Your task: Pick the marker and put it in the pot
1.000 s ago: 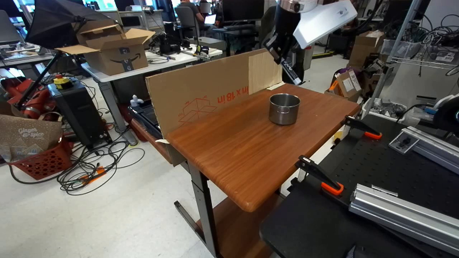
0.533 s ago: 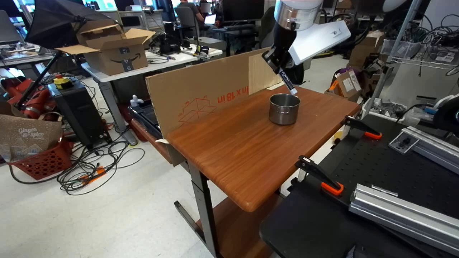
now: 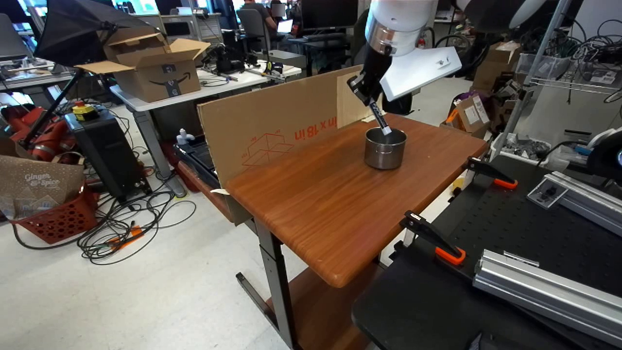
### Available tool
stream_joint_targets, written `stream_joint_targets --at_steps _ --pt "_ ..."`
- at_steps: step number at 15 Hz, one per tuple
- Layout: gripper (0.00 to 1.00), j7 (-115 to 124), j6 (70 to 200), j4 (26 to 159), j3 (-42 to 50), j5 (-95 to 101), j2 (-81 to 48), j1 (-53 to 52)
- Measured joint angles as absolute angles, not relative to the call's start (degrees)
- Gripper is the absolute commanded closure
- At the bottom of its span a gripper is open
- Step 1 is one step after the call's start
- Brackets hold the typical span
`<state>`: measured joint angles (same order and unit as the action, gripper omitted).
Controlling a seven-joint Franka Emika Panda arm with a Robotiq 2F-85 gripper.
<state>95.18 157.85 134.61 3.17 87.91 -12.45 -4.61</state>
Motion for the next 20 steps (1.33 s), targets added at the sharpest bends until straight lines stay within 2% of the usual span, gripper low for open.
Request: stream_joint_targets --at_steps 5,6,7,8,14,16,20 --pt "0.95 99.1 160.0 133.8 3.2 91.0 -15.4 -4.6" --pt "0.84 99.4 160.4 133.6 3.2 91.2 -15.9 -4.6" --pt "0.56 99.5 160.8 133.3 3.2 91.3 -16.5 -4.6" --pt "0.54 99.5 161.0 133.1 3.2 91.3 -17.0 -4.6" --pt "0.12 99.5 161.1 132.2 3.2 91.3 -18.5 -4.6" --pt "0.0 99.5 161.1 132.0 3.2 91.3 -18.6 -4.6" --pt "0.0 99.5 161.1 131.7 3.2 91.3 -18.6 -4.6"
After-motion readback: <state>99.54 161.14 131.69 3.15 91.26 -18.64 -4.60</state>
